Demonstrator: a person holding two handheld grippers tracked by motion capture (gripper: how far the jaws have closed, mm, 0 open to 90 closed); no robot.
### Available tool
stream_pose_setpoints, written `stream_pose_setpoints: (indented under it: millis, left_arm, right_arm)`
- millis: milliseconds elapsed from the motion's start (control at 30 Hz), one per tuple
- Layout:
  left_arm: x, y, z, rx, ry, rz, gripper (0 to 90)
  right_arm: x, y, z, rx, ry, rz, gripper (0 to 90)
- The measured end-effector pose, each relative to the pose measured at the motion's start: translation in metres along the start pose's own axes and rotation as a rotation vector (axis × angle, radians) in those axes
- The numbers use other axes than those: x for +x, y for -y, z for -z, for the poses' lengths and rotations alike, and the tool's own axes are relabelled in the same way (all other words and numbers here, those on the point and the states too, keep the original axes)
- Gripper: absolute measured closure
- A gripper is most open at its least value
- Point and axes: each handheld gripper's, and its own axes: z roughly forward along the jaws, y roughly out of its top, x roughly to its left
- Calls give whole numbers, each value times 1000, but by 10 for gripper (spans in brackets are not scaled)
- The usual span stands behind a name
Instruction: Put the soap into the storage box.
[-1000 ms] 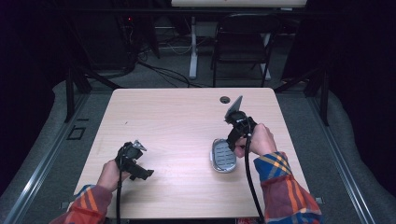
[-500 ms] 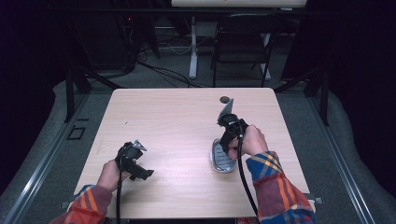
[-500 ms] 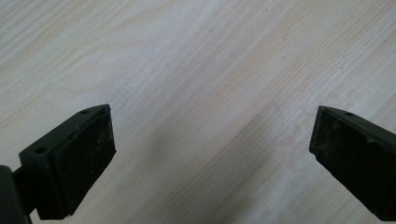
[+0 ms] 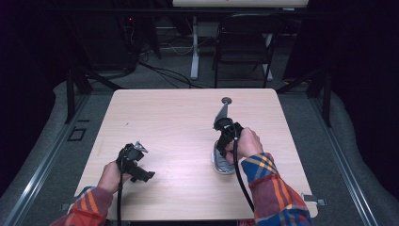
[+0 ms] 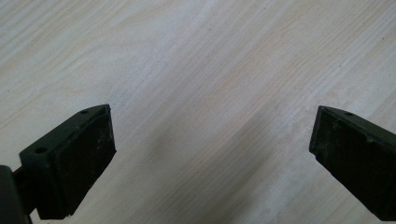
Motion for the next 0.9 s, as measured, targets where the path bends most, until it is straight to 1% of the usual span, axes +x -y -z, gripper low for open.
stream_pose_setpoints:
  millis: [33,67,100,133,167,200,233,267,300,333,533,600,633,667,700,733,767,800,833,867,900]
  left_arm:
    - [0,0,0,0,0,0,2]
    - [0,0,0,2,0,2,2]
    - [1,0,-1,1,3,3,2]
    - [1,0,-1,3,4,3,2]
    - [1,0,-1,5,2,2,2]
    - [1,0,-1,5,4,1,2]
    - [1,-1,-1,7,4,-1,2]
    - [1,-1,-1,6,3,-3,2]
    - [1,-1,-1,6,4,-2,2]
    - [1,-1,-1,6,4,-2,2]
    - [0,0,-1,5,4,-3,2]
    - [0,0,-1,3,4,-3,2]
    - [0,-1,-2,4,5,-3,2]
    - [0,-1,-2,5,5,-4,2]
    - [0,-1,-2,9,7,-5,2]
    - [0,-1,-2,11,8,-5,2]
    - [0,-1,-2,11,8,-5,2]
    - [0,-1,-2,12,9,-5,2]
    - [0,-1,-2,11,7,-7,2]
    - [0,-1,-1,14,7,-7,3]
    - [0,-1,-1,12,5,-7,3]
  right_arm:
    - [0,-1,-1,-2,6,3,371]
    - [0,-1,0,9,12,12,371]
    - [1,-1,-3,-12,5,-9,371]
    - [0,-2,-1,17,12,-1,371]
    - [-1,-3,-2,22,16,0,370]
    - [-1,-3,-3,11,11,-14,370]
    - [-2,-4,-3,23,15,-7,370]
    - [-2,-4,-4,23,8,-19,370]
    - [-3,-5,-4,30,14,-16,370]
    - [-3,-5,-5,19,13,-23,370]
    - [-2,-4,-5,0,11,-39,369]
    - [-1,-4,-4,10,1,-44,368]
    - [-3,-3,-4,10,2,-37,367]
    - [-3,-2,-3,8,-6,-41,365]
    - [-3,-1,-4,-17,-18,-64,363]
    - [-4,0,-3,-1,-15,-58,361]
    - [-6,0,-1,22,-10,-41,369]
    - [-8,-3,9,137,-15,-29,356]
    - [-10,-1,11,132,-31,-35,355]
    - [-7,5,4,-30,-19,-68,353]
    - [-7,7,6,-47,-22,-75,349]
